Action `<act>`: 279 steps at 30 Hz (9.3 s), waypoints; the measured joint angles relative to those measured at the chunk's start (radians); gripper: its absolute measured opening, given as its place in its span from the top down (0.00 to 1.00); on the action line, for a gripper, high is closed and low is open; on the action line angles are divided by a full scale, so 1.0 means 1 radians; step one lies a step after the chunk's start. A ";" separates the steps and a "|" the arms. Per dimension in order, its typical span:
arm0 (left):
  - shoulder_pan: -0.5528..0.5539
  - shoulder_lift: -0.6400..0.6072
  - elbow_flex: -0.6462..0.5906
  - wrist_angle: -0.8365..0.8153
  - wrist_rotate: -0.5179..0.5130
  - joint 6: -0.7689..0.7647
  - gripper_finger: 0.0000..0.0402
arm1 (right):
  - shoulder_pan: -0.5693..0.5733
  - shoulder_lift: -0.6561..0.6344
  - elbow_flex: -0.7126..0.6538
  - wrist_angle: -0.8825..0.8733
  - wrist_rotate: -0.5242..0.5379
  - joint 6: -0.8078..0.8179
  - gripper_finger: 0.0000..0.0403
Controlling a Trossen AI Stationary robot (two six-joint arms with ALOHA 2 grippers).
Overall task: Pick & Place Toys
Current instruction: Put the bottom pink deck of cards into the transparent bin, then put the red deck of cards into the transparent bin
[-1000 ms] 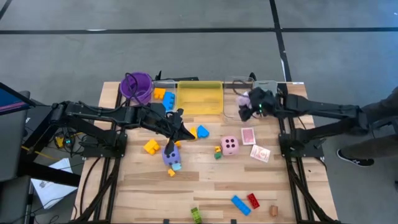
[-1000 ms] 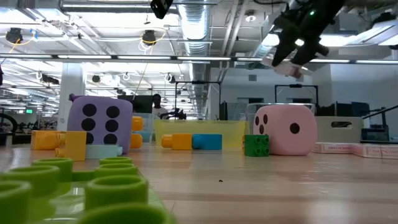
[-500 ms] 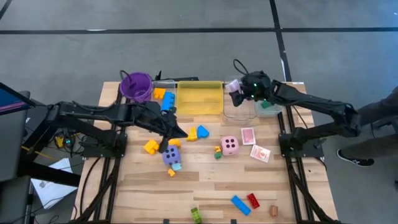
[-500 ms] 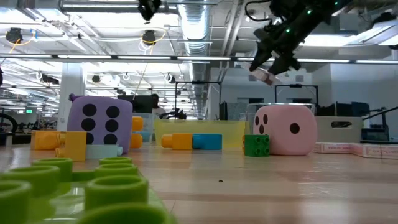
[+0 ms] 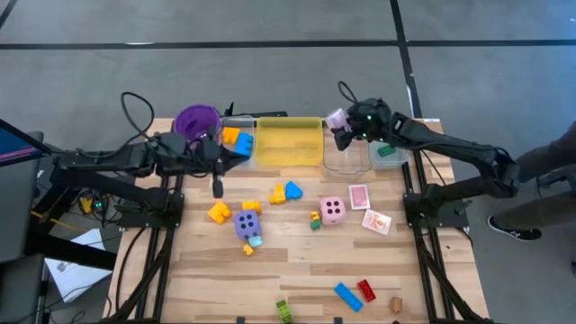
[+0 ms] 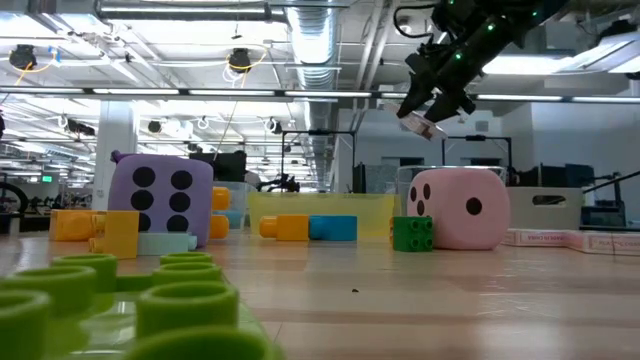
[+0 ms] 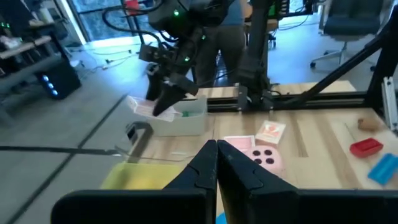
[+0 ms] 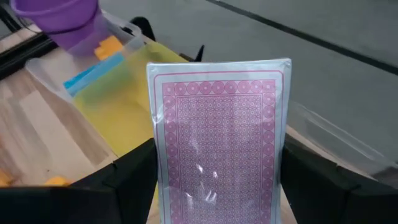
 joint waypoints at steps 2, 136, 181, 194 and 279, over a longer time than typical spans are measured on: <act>0.004 0.002 0.000 -0.001 -0.004 0.013 1.00 | -0.009 -0.003 0.000 -0.018 0.000 0.007 0.31; 0.006 0.204 -0.202 -0.046 -0.003 -0.318 1.00 | 0.488 0.295 -0.189 -0.469 0.085 1.102 0.24; 0.005 0.205 -0.202 -0.106 -0.003 -0.318 1.00 | 0.483 0.299 -0.154 -0.562 0.044 1.166 0.01; 0.005 0.205 -0.202 -0.109 -0.003 -0.318 1.00 | 0.464 0.295 -0.206 -0.494 0.008 1.241 0.03; 0.006 0.205 -0.201 -0.139 -0.003 -0.318 1.00 | 0.548 0.300 0.325 -0.936 0.219 1.132 0.24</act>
